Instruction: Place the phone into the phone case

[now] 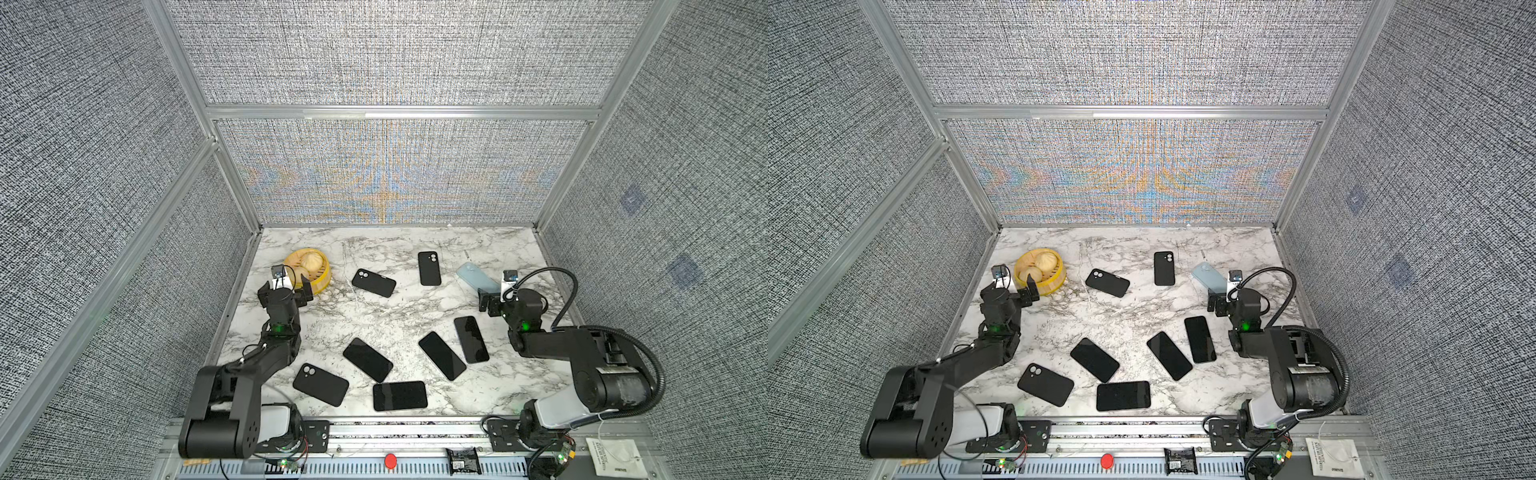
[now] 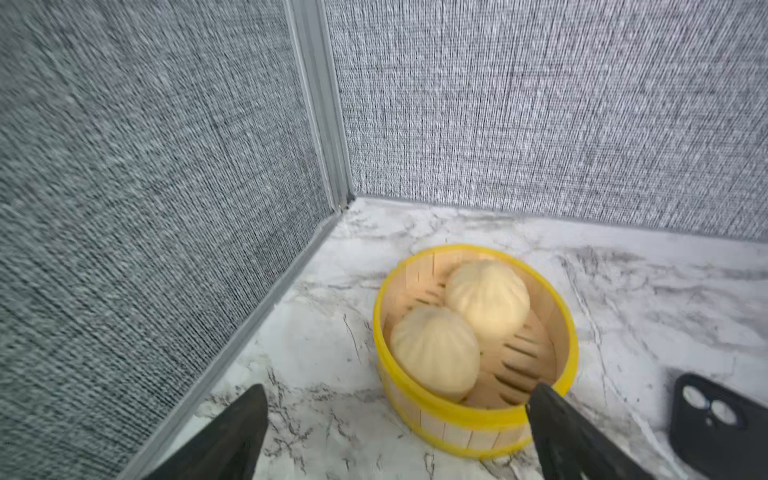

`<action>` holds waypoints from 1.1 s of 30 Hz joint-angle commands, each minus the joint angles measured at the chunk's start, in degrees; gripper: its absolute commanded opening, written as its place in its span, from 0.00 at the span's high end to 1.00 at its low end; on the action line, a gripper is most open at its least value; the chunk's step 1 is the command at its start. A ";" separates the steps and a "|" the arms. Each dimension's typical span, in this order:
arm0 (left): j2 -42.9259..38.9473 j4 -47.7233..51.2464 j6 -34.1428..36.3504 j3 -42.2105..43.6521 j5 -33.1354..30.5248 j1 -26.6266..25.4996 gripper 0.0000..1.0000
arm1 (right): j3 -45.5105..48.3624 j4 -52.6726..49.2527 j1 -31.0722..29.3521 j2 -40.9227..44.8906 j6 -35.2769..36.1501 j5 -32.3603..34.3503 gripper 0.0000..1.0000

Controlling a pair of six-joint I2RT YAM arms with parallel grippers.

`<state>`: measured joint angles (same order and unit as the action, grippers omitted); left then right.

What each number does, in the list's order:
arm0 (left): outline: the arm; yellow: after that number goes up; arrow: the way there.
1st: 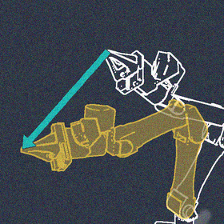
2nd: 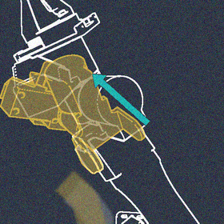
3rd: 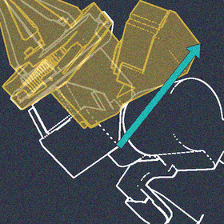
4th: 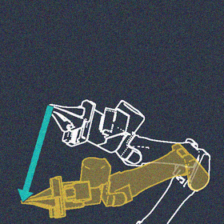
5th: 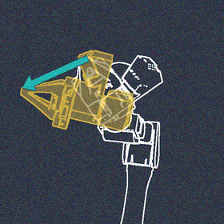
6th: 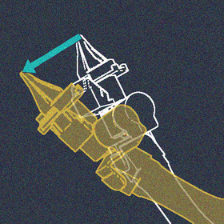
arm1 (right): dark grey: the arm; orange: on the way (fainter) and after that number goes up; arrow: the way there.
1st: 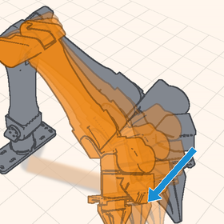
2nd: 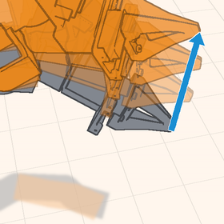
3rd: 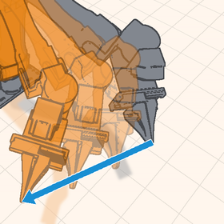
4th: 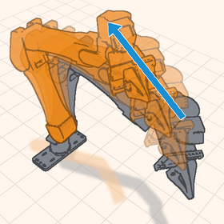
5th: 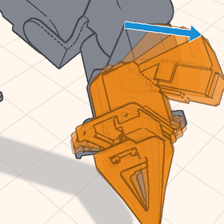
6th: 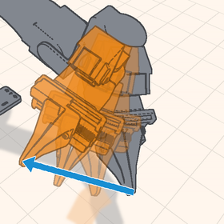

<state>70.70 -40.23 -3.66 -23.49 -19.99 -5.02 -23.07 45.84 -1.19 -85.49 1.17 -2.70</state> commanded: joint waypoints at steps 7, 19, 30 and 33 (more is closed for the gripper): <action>-8.17 47.57 -18.40 -17.25 -8.52 -2.71 0.02 | -12.87 -30.22 -15.44 13.85 0.23 17.49 0.01; 3.32 63.52 -21.14 -32.80 3.29 -8.85 0.11 | -30.32 -42.15 -32.54 -1.19 -2.83 9.14 0.01; 12.89 68.05 -24.25 -38.18 7.91 -15.04 0.02 | -45.13 -56.15 -34.93 -14.44 -2.63 0.43 0.01; 13.63 67.66 -23.63 -38.99 12.81 -15.21 0.02 | -46.43 -57.27 -35.14 -15.54 -1.84 -1.03 0.01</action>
<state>83.94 26.89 -27.05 -61.82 -11.38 -20.21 -68.55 -7.22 -36.12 -100.53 -1.30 -1.02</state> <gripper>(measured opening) 0.982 0.992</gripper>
